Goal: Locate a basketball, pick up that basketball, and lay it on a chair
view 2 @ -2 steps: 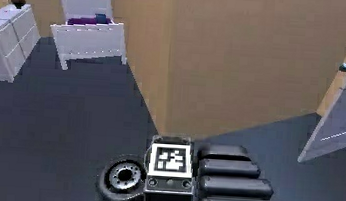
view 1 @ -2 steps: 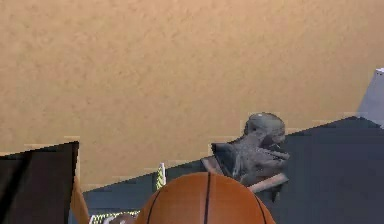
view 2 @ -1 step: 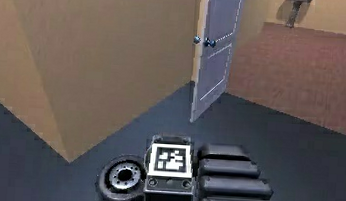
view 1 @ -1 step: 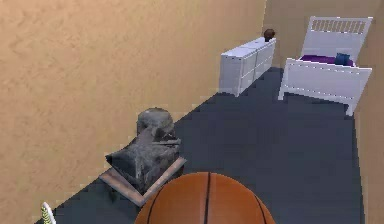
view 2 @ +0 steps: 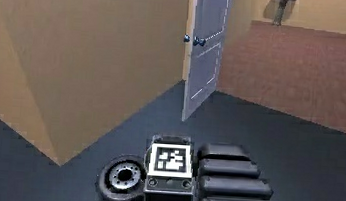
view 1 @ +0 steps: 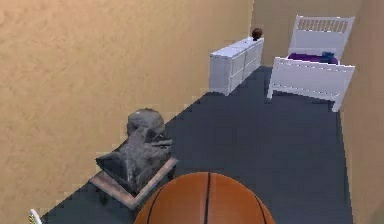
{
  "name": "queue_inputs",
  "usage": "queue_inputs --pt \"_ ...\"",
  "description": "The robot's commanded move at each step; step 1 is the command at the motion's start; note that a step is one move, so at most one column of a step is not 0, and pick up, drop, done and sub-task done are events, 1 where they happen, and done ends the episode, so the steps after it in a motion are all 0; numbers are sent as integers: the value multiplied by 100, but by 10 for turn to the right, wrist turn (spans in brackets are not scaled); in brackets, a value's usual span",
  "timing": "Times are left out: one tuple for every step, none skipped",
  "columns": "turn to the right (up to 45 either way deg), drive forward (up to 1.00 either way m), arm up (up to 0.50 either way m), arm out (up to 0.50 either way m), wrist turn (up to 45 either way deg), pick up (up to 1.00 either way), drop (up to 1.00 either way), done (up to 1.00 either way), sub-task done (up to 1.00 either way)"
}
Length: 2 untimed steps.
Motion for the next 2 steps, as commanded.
queue_inputs --pt "-450 0 0 0 0 0 0 0 0" --pt "-450 0 0 0 0 0 0 0 0"
